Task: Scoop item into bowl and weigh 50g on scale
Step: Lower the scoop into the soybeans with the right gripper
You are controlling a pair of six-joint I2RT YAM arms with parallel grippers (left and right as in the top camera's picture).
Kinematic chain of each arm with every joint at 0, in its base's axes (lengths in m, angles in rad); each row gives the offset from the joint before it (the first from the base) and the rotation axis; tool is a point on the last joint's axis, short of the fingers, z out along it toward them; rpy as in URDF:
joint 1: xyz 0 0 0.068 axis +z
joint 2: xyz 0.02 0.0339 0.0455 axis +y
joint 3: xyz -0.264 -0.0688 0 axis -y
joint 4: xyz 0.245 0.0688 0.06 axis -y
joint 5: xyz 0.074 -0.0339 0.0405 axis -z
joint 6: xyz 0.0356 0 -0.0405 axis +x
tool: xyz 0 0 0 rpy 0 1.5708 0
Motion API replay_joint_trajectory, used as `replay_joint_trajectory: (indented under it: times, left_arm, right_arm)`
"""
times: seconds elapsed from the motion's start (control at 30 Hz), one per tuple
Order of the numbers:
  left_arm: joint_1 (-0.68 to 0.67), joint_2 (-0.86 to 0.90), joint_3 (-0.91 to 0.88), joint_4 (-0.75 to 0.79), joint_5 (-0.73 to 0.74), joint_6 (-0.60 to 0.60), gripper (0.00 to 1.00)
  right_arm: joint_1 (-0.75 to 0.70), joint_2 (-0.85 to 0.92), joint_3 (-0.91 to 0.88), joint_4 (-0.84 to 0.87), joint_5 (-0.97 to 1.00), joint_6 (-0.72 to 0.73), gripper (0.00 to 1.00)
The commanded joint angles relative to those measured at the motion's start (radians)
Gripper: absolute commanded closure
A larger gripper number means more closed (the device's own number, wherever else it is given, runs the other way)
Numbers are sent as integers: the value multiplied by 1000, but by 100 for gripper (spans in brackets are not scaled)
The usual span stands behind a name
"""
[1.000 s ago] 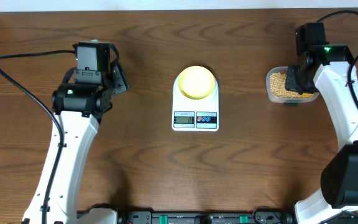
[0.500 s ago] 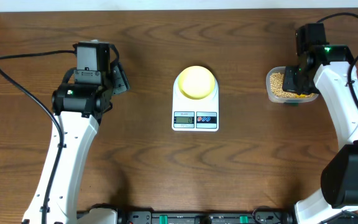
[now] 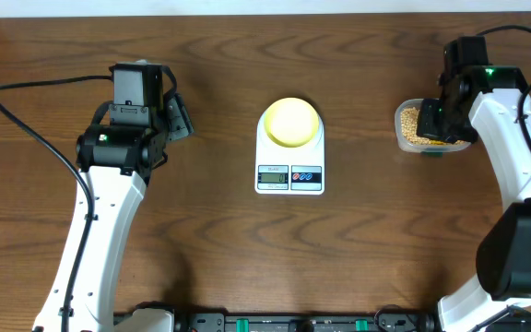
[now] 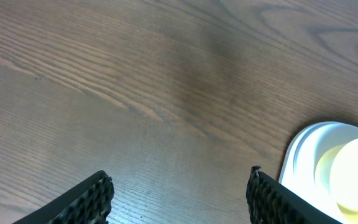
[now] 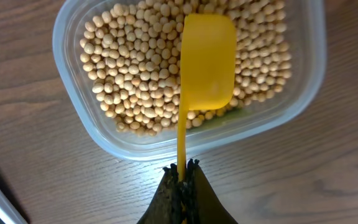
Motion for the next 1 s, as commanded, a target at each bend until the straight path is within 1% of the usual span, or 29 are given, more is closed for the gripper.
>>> replay_joint_trajectory:
  times: [0.0, 0.3, 0.47, 0.67, 0.8, 0.97]
  left_arm:
    - [-1, -20, -2, -11, 8, 10, 28]
    - [0, -20, -2, -18, 8, 10, 28]
    - [-1, -20, -2, -18, 8, 10, 28]
    - [0, -20, -2, -18, 8, 10, 28]
    - [-1, -20, -2, -18, 8, 10, 28]
    - [-1, -20, -2, -18, 8, 9, 28]
  right_arm:
    - [-8, 31, -11, -2, -50, 5, 99]
    - [-11, 31, -11, -13, -129, -3, 99]
    - [-25, 30, 12, -49, -158, -7, 99]
    - [-67, 30, 71, -90, -222, -23, 99]
    - [-102, 31, 73, -93, -330, -40, 99]
    - [-130, 31, 73, -95, -350, -45, 99]
